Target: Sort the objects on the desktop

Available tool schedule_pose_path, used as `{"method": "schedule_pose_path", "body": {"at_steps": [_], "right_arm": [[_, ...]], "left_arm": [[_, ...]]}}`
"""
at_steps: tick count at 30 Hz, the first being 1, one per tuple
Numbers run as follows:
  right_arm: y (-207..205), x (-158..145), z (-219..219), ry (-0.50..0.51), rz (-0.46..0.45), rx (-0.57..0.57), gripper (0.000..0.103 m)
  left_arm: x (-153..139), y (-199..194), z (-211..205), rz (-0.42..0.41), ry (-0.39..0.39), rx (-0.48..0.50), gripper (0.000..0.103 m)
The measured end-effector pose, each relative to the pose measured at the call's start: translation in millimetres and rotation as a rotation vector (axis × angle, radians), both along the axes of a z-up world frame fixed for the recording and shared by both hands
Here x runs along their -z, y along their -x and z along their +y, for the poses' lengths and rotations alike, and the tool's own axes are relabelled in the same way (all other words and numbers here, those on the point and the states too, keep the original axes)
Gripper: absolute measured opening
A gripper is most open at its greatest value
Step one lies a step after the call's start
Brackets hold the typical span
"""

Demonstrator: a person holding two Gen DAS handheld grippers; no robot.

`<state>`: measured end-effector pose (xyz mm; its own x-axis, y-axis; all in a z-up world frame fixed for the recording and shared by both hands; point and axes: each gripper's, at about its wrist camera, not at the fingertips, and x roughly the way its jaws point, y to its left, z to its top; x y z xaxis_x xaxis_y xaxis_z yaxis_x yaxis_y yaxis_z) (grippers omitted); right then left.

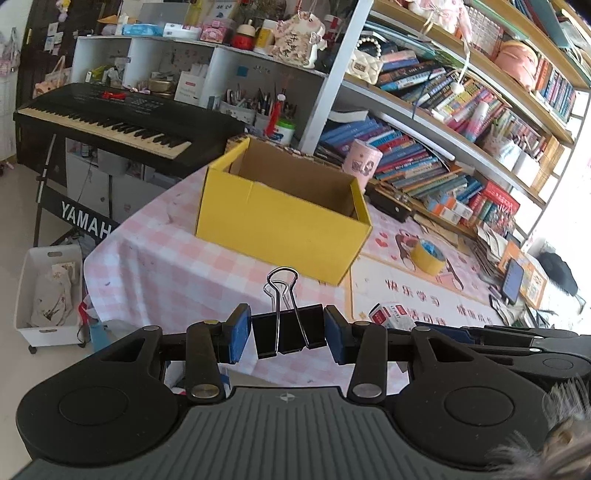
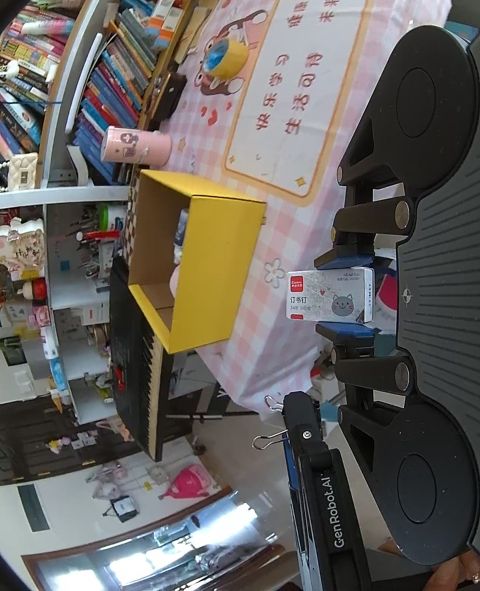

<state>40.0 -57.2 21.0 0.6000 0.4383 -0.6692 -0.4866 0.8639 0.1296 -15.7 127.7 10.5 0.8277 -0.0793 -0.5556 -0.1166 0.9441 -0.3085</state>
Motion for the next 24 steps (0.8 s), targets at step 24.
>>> {"method": "schedule_pose_path", "body": {"at_steps": [24], "right_arm": [[-212.4,-37.8,3.6,-0.086,-0.145,0.01,0.029]], "left_arm": [[-38.4,-216.8,-8.2,-0.087,-0.129,-0.045,0.04]]}}
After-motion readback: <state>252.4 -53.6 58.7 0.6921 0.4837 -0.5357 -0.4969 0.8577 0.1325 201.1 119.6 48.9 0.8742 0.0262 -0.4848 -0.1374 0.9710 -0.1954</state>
